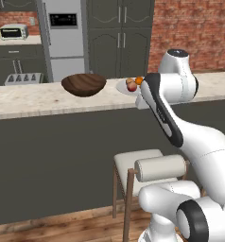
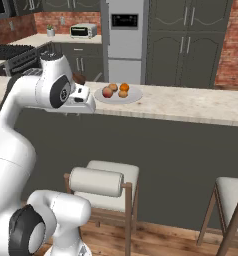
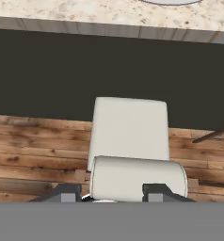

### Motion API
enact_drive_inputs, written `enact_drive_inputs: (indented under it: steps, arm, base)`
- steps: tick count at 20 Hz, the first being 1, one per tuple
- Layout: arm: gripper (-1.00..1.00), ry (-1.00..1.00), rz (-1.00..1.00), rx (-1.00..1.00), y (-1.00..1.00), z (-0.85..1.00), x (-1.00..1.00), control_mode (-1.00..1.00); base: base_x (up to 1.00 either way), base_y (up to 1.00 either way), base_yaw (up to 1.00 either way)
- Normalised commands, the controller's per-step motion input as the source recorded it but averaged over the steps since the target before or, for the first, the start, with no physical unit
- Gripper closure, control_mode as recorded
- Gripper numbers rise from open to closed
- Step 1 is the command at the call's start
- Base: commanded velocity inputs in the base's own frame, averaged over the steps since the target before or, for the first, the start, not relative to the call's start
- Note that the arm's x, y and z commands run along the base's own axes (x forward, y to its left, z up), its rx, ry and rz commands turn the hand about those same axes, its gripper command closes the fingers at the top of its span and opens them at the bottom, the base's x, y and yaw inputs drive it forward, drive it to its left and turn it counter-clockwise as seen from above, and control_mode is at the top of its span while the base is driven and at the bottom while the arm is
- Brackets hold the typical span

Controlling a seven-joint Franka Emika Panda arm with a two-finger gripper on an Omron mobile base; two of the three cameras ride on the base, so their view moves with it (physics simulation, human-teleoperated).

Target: Take the fruits from the plate on the dining counter and place two fruits in each bowl.

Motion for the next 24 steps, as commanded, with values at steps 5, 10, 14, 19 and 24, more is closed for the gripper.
enact_drive_inputs:
  steps: [5,10,14,19,24]
  arm:
    - [-1.00,0.01,-0.02,0.02,-0.05,-0.03,-0.05,-1.00]
    - [-1.00,-0.02,0.00,0.00,-0.01,0.20,-0.39,-1.00]
    - [-1.00,-0.25,0.00,0.00,-0.19,0.93,-0.97,-1.00]
    - [-1.00,-0.22,0.00,0.04,-0.35,0.80,-0.92,-1.00]
    - [-1.00,-0.02,0.00,0.00,0.00,0.03,-0.13,-1.00]
  base:
    - [0.00,0.00,0.00]
    - [0.00,0.00,0.00]
    - [0.00,0.00,0.00]
    - [0.00,0.00,0.00]
    - [0.00,0.00,0.00]
